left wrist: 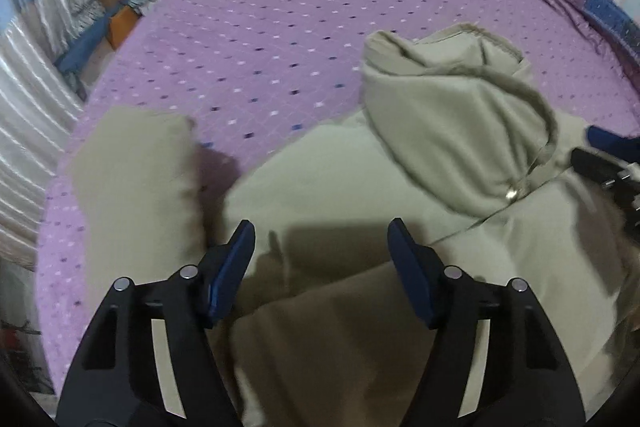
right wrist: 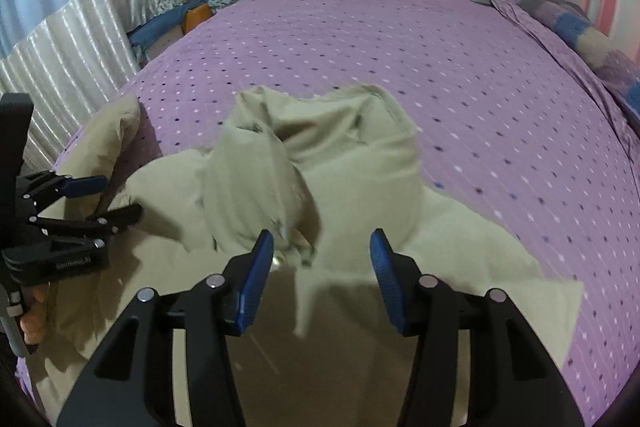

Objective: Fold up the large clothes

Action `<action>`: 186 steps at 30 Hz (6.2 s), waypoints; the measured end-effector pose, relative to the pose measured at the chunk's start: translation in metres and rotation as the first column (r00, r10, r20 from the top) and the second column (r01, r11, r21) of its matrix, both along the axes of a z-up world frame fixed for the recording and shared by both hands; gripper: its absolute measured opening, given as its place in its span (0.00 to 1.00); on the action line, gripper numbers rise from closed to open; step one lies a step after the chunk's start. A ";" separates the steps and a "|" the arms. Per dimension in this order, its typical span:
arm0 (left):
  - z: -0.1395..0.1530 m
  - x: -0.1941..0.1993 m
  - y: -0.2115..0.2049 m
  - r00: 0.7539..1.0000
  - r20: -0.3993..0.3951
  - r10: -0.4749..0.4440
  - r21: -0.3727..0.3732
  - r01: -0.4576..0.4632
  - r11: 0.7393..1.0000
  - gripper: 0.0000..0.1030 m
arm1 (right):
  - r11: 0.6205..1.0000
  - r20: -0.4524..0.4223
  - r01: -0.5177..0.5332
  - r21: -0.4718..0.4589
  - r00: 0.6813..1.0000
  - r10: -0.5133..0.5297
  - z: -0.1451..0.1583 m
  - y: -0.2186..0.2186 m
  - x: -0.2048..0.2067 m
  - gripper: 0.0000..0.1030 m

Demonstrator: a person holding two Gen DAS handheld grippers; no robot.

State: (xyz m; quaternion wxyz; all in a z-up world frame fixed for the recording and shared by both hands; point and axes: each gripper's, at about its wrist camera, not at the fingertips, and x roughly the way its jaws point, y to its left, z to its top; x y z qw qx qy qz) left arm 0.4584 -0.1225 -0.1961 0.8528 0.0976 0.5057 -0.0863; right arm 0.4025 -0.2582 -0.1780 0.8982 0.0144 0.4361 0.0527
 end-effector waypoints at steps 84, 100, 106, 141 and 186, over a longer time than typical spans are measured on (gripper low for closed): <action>-0.007 -0.054 0.226 0.944 -0.015 0.331 -0.056 -0.331 0.942 0.97 | 0.918 -0.048 0.054 -0.393 0.996 -0.079 0.006 -0.044 -0.099 0.84; -0.083 0.135 0.280 0.904 -0.177 0.388 -0.087 -0.408 0.909 0.86 | 0.934 -0.037 0.128 -0.334 0.988 -0.149 0.010 -0.097 -0.051 0.84; -0.073 0.145 0.237 0.958 -0.150 0.245 -0.062 -0.256 0.965 0.08 | 0.942 -0.053 0.134 -0.306 0.986 -0.158 -0.006 -0.095 -0.060 0.84; 0.147 -0.039 0.031 0.979 0.092 -0.182 -0.082 0.190 0.978 0.06 | 0.889 -0.047 0.211 -0.406 0.967 -0.251 0.035 -0.125 -0.102 0.82; 0.009 -0.048 0.106 0.999 -0.016 -0.031 0.034 0.031 0.999 0.90 | 0.967 -0.045 0.083 -0.242 0.994 -0.097 0.057 -0.077 -0.063 0.83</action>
